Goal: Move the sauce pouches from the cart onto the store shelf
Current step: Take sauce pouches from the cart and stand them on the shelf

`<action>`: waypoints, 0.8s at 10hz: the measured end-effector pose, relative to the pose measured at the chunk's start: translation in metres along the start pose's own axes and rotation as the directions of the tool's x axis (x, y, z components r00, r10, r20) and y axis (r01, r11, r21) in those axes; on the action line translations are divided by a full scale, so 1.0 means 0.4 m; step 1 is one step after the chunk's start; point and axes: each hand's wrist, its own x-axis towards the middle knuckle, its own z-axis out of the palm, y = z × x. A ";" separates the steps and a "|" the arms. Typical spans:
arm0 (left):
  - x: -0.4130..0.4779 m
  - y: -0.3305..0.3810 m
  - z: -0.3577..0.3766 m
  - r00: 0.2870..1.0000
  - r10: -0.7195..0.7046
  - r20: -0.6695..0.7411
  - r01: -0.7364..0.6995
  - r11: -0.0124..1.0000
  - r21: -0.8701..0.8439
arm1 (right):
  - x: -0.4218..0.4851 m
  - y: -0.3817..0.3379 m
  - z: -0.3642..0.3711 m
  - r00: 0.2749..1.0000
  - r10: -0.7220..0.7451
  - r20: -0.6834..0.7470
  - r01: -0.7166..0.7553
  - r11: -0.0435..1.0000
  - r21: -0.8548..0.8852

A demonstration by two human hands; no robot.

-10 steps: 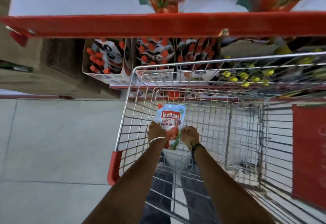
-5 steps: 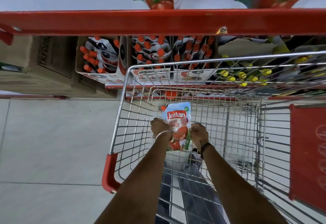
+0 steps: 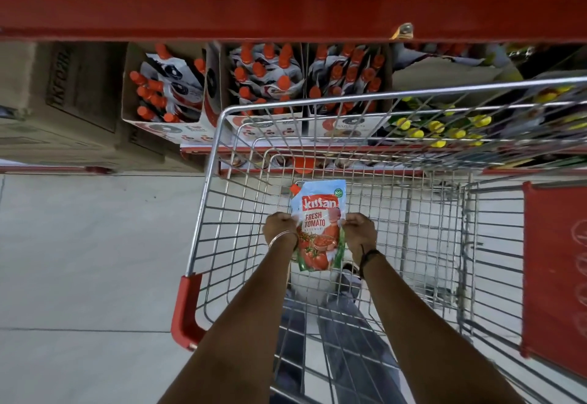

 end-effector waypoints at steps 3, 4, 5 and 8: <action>-0.164 0.083 -0.162 0.996 0.086 0.023 -0.082 0.986 -0.145 | -0.192 -0.090 -0.136 0.950 -0.240 0.199 0.209 0.964 0.161; -0.242 0.114 -0.255 0.985 0.174 0.004 -0.168 0.956 -0.241 | -0.311 -0.175 -0.178 0.909 -0.327 0.257 0.263 0.931 0.254; -0.307 0.147 -0.352 0.964 0.260 0.052 -0.237 0.933 -0.269 | -0.415 -0.246 -0.210 0.841 -0.453 0.295 0.375 0.882 0.286; -0.440 0.218 -0.636 0.832 0.526 -0.174 -0.545 0.718 -0.433 | -0.669 -0.436 -0.202 0.615 -0.772 0.162 0.744 0.636 0.207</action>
